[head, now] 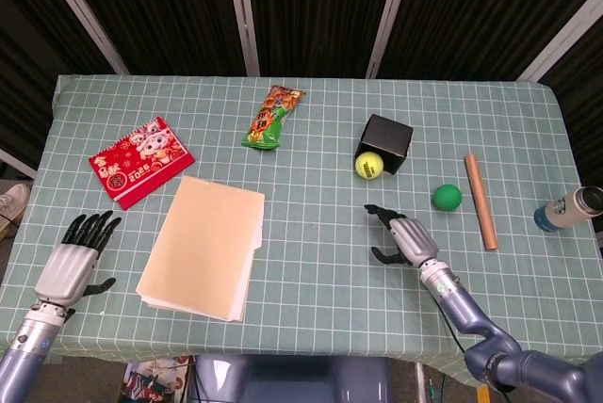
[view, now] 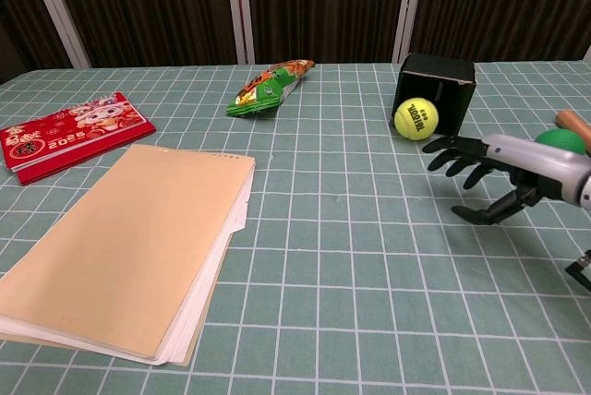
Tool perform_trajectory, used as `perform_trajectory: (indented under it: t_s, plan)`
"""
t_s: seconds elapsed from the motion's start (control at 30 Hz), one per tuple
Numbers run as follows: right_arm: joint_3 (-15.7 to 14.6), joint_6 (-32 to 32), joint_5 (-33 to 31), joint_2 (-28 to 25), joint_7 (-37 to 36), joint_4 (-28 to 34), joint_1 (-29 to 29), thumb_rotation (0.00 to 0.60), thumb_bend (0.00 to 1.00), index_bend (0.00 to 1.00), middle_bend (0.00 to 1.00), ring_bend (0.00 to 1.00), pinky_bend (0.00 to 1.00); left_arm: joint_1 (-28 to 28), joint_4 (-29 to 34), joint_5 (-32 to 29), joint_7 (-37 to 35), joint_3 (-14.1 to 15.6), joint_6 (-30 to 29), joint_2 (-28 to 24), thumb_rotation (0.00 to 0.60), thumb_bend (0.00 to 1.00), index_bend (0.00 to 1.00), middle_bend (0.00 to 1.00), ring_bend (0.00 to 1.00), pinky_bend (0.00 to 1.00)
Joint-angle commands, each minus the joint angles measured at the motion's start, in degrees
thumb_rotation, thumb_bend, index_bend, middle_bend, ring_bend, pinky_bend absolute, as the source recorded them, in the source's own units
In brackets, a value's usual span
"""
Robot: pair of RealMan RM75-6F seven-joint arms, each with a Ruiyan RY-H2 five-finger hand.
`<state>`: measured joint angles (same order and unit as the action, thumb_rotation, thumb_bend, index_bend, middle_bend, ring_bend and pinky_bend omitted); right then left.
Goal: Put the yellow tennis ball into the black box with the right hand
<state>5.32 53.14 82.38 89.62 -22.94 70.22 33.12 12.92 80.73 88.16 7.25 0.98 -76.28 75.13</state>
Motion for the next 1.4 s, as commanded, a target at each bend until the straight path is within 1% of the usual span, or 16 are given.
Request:
perform_trajectory:
  t_s: [0.03,0.37,0.77,0.93,1.2,1.4]
  plan:
    - [0.74,-0.92,0.69,0.57,-2.62,-0.50,1.51,0.600,0.43,0.10,0.19,0.19,0.25,0.06,-0.07,-0.16,0.07,-0.04,0.18,0.07,0.600,0.11,0.00,0.00,0.03,0.00]
    - [2.70,-3.40,1.28,1.87,-6.80,-4.46,5.78,0.600,0.43,0.10,0.19,0.19,0.25,0.15,0.00,-0.53,0.49,-0.14,0.43,0.27,0.600,0.10,0.00,0.00,0.04,0.00]
    - [3.62,-6.01,0.53,3.47,-10.25,-10.10,8.84,0.600,0.43,0.09,0.19,0.17,0.25,0.31,0.05,-1.01,0.91,-0.30,0.79,0.51,0.600,0.11,0.00,0.00,0.03,0.00]
    - [3.59,-7.70,0.59,4.75,-12.70,-13.75,10.40,0.600,0.43,0.09,0.19,0.15,0.25,0.39,-0.02,-1.38,1.13,-0.37,1.12,0.63,0.600,0.10,0.00,0.00,0.04,0.00]
    - [2.52,-9.79,1.97,7.29,-16.48,-21.00,12.92,0.600,0.43,0.09,0.19,0.14,0.23,0.67,-0.47,-2.37,1.20,-0.68,2.03,0.89,0.600,0.11,0.00,0.00,0.03,0.00]
    - [2.14,-11.03,2.40,9.43,-19.51,-26.10,14.60,0.600,0.43,0.09,0.14,0.09,0.19,0.79,-0.83,-3.24,1.09,-1.04,2.49,1.02,0.600,0.10,0.00,0.00,0.03,0.00]
